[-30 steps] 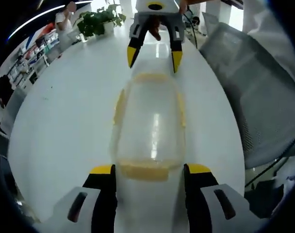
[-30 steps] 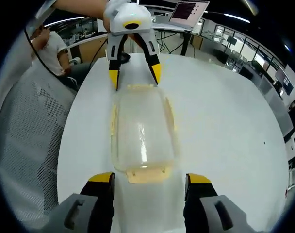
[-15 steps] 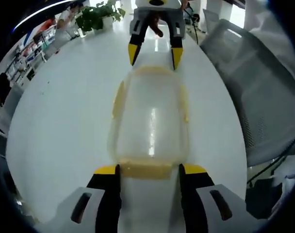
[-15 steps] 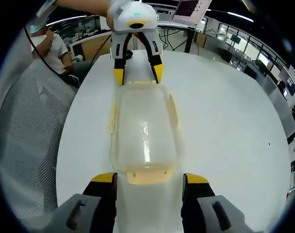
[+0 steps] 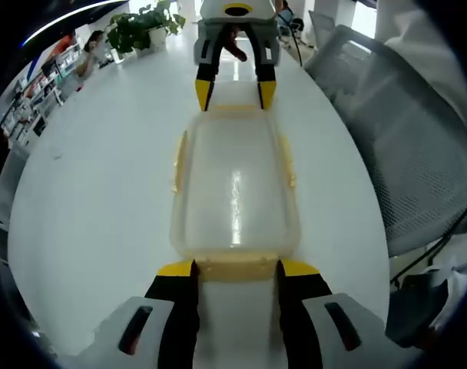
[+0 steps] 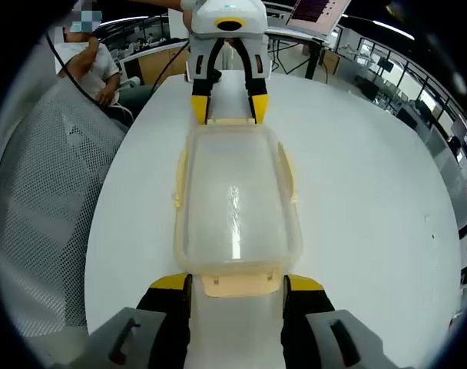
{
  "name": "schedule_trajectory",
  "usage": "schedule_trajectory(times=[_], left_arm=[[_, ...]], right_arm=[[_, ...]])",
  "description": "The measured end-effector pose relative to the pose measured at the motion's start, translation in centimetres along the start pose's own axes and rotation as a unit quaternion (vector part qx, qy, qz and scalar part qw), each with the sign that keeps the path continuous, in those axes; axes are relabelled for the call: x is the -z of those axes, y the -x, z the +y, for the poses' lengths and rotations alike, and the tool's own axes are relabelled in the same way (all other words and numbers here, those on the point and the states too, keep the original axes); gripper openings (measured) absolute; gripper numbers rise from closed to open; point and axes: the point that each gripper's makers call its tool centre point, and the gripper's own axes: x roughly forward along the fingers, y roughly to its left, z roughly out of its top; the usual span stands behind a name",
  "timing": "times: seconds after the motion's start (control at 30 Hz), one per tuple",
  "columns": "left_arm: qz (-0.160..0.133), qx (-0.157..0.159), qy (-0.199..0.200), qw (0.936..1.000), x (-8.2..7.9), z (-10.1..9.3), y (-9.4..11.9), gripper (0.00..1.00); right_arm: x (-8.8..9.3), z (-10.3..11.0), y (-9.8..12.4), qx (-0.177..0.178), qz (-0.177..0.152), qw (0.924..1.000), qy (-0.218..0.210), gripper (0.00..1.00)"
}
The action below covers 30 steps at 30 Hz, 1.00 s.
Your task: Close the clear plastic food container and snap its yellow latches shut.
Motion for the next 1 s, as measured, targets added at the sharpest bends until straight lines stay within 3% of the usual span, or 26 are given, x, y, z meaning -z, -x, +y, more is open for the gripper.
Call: schedule_trajectory(times=[0.23, 1.0], left_arm=[[0.01, 0.004, -0.01, 0.9999, 0.03, -0.03, -0.06, 0.39], [0.027, -0.005, -0.012, 0.9996, -0.14, -0.01, -0.16, 0.37]], right_arm=[[-0.04, 0.19, -0.02, -0.016, 0.005, 0.9997, 0.017, 0.38], [0.02, 0.33, -0.05, -0.012, 0.013, 0.9998, 0.011, 0.36]])
